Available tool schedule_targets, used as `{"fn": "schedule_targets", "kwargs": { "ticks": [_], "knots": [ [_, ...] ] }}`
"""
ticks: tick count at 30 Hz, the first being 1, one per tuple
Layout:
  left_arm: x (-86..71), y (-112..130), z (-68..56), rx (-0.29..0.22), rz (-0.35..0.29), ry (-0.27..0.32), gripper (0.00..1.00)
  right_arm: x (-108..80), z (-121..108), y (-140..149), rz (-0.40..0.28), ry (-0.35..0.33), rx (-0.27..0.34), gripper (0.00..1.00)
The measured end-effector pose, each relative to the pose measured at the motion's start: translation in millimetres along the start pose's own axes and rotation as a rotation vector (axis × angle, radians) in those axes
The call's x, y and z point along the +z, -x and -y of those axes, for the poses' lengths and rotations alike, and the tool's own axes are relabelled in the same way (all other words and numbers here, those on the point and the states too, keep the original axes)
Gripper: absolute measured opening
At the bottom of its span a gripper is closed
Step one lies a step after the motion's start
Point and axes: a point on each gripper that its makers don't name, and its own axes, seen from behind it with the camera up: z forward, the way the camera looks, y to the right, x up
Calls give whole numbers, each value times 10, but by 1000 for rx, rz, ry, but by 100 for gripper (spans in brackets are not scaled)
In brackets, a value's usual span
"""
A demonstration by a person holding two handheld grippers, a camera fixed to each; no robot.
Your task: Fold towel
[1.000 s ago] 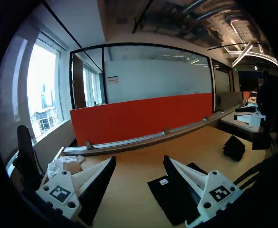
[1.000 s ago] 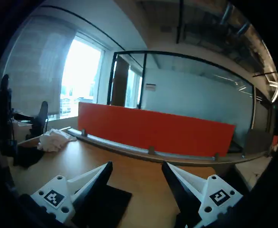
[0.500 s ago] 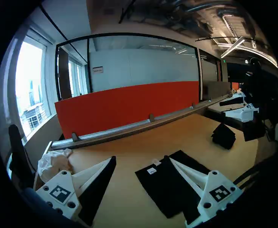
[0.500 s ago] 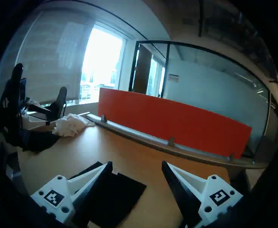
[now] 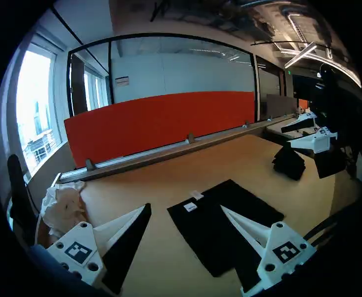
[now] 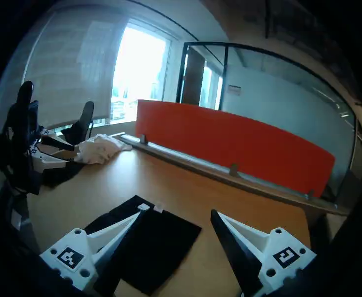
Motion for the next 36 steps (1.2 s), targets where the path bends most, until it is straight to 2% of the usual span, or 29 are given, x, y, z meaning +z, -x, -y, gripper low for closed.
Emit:
{"fn": "schedule_targets", "kwargs": {
  "ticks": [17,36],
  "knots": [
    [158,584,-241,29,83,60,92,163,225,677,111,-41,0,100],
    [334,1389,-569,40,221,149,92,255,441,1674,275,-96,8,100]
  ]
}}
